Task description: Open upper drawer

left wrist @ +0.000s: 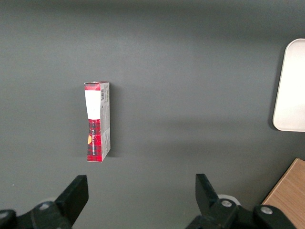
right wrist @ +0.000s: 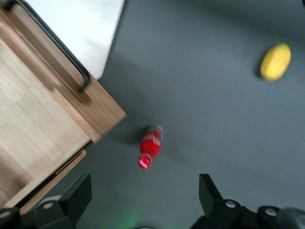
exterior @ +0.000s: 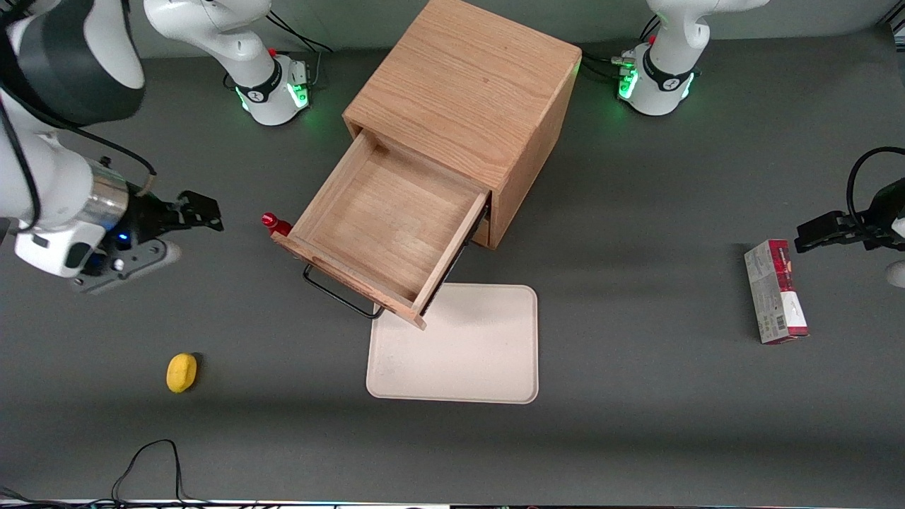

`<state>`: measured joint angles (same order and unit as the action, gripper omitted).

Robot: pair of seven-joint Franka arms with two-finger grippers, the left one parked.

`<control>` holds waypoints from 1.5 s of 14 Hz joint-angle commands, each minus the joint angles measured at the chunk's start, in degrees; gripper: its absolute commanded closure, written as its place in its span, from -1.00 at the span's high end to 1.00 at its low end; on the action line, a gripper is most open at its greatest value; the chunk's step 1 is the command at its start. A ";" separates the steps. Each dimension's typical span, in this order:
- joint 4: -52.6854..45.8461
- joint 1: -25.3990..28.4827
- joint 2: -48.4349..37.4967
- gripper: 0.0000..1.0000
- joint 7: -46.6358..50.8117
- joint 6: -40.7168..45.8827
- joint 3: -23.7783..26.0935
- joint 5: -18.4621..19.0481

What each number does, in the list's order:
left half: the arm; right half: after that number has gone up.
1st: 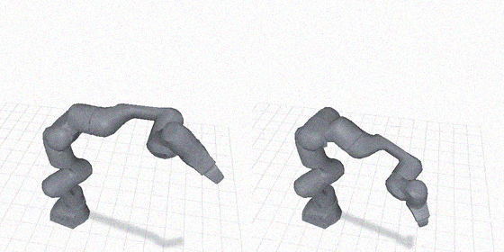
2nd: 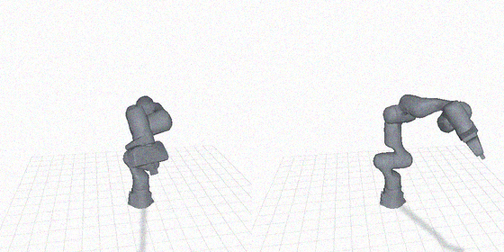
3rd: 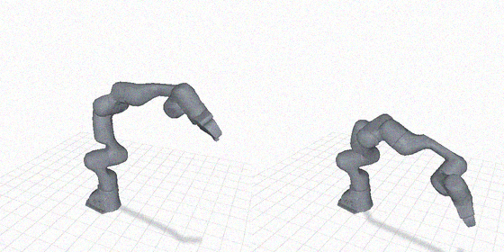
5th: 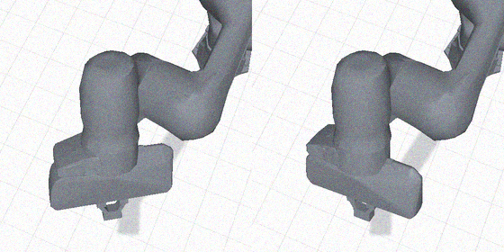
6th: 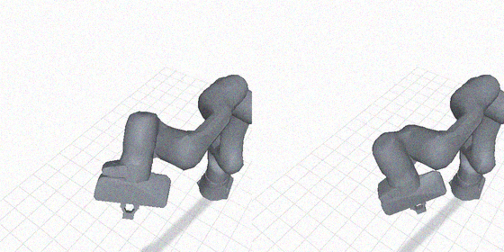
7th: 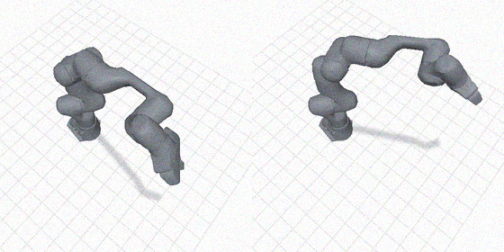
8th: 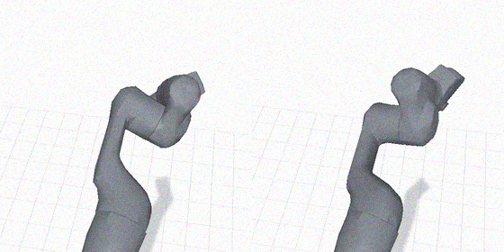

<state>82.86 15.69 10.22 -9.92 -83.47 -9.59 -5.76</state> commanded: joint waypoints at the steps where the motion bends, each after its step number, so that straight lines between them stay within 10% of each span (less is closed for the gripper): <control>1: 9.48 0.57 -7.39 1.00 1.49 -0.99 -3.93 -1.18; 21: 14.35 -7.70 -11.54 1.00 5.09 -9.17 4.14 2.25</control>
<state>98.18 8.29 -1.49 -6.03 -92.47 -6.13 -4.80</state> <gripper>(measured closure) 0.000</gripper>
